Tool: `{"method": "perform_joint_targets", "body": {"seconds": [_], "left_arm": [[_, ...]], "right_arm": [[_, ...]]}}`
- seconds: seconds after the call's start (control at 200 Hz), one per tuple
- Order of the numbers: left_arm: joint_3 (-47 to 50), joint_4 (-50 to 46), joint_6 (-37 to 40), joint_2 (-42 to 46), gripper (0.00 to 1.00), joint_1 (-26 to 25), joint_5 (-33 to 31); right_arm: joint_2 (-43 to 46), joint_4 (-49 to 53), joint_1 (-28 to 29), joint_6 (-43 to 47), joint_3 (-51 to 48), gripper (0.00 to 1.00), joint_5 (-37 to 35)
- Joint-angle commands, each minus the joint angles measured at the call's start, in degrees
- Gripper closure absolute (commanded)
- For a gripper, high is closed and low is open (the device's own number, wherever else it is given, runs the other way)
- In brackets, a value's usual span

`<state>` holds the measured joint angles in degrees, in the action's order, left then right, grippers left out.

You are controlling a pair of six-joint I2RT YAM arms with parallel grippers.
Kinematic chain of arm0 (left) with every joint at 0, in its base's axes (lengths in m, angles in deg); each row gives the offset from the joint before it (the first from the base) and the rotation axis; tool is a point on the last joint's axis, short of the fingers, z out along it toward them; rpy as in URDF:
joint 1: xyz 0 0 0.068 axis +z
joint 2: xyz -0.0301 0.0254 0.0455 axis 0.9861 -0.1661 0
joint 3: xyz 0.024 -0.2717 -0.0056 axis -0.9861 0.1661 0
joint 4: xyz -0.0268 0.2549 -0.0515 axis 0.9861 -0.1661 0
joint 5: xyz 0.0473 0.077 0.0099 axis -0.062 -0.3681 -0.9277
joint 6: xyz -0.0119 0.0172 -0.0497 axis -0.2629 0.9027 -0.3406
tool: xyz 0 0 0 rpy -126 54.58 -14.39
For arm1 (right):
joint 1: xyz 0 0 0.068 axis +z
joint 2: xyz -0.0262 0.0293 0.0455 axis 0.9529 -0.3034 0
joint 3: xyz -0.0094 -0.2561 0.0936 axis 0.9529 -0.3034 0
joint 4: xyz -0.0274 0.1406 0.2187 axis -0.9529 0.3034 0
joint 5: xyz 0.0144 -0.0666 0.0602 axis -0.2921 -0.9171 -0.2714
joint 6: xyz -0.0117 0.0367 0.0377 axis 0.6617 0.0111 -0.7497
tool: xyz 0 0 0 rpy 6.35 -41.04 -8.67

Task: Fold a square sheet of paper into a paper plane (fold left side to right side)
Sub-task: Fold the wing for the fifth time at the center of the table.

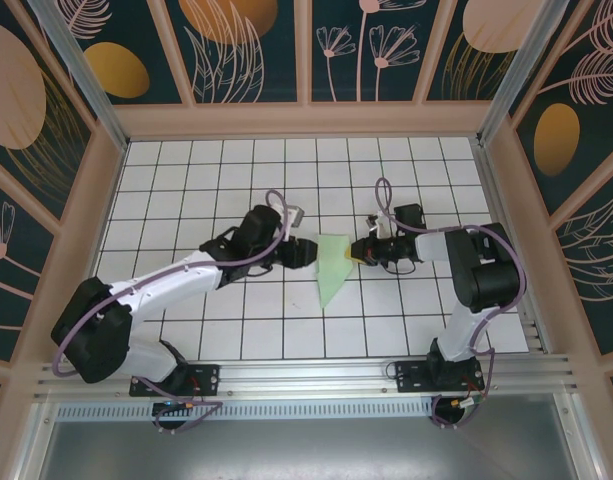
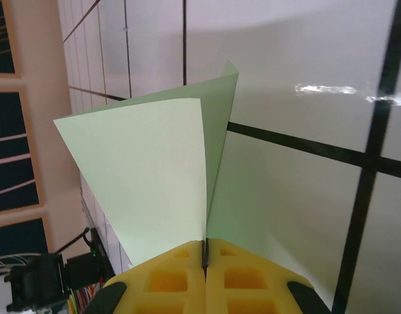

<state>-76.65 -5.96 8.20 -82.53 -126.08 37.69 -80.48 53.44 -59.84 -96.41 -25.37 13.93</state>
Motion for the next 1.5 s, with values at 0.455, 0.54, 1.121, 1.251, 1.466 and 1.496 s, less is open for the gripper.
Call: {"method": "perform_joint_targets", "body": {"seconds": [0.455, 0.54, 1.121, 1.251, 1.466, 1.496], "left_arm": [[-14.78, -11.1, 2.07, -18.85, 0.42, -11.96, -10.18], [-15.11, -12.42, 2.09, -20.19, 0.4, -12.52, -11.0], [-17.09, -16.68, 0.89, -26.62, 0.41, -15.35, -18.99], [-16.8, -16.55, 0.22, -27.19, 0.43, -15.44, -21.28], [-16.49, -16.02, -0.3, -28.19, 0.47, -15.49, -22.81], [-16.38, -16.02, -0.39, -28.19, 0.47, -15.51, -23.36]], "right_arm": [[3.54, 6.73, 3.21, -5.37, 4.58, 0.95, -4.06], [3.33, 7.15, 3.19, -5.36, 5.12, 0.95, -4.17], [1.52, 8.15, 3.79, -5.32, 6.32, 0.95, -4.41], [1.18, 8.74, 3.89, -5.01, 6.57, 0.95, -4.78], [0.59, 9.34, 4.16, -4.6, 6.85, 0.94, -5.07], [0.53, 9.37, 4.2, -4.5, 6.84, 0.94, -5.08]]}}
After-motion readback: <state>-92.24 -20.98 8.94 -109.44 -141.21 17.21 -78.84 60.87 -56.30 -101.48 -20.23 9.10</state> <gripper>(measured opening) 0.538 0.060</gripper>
